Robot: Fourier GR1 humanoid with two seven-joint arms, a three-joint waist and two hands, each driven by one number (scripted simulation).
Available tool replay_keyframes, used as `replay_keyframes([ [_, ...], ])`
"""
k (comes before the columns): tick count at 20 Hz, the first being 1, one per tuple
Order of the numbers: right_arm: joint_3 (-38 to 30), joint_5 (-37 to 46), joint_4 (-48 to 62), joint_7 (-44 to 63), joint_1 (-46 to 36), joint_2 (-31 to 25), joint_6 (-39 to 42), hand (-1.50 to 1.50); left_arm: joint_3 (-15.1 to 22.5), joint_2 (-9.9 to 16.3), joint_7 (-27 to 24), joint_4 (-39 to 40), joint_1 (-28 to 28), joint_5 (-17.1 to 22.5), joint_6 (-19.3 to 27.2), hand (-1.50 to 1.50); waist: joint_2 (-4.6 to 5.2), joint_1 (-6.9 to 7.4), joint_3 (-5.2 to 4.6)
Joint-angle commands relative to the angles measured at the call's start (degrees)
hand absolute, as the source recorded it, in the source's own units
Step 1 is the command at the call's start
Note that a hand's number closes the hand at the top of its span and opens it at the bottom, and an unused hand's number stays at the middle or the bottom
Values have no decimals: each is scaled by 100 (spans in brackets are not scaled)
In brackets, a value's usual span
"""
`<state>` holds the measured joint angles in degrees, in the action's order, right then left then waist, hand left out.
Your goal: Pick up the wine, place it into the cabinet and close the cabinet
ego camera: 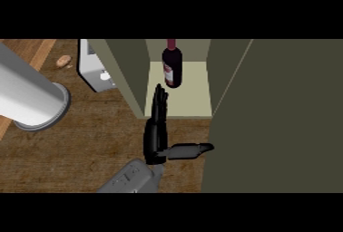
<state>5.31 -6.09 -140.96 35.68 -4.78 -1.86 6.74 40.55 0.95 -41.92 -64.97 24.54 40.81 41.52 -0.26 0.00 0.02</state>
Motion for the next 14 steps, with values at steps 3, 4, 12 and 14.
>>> replay_keyframes([
  [3,9,-152,-359,50,203,-41,40,-150,387,287,274,-1655,-1080,-495,612,-150,6,26,-1],
  [4,-77,-239,-392,-268,648,-38,200,-150,518,297,564,-1892,-994,-672,983,-150,4,9,2],
  [12,-307,-527,-143,-321,345,-107,307,-150,649,942,932,-3496,-1934,-1078,1083,-150,12,20,2],
  [14,-114,-553,-485,67,525,-100,307,-150,959,911,690,-3472,-2335,-1234,935,-150,10,4,-1],
])
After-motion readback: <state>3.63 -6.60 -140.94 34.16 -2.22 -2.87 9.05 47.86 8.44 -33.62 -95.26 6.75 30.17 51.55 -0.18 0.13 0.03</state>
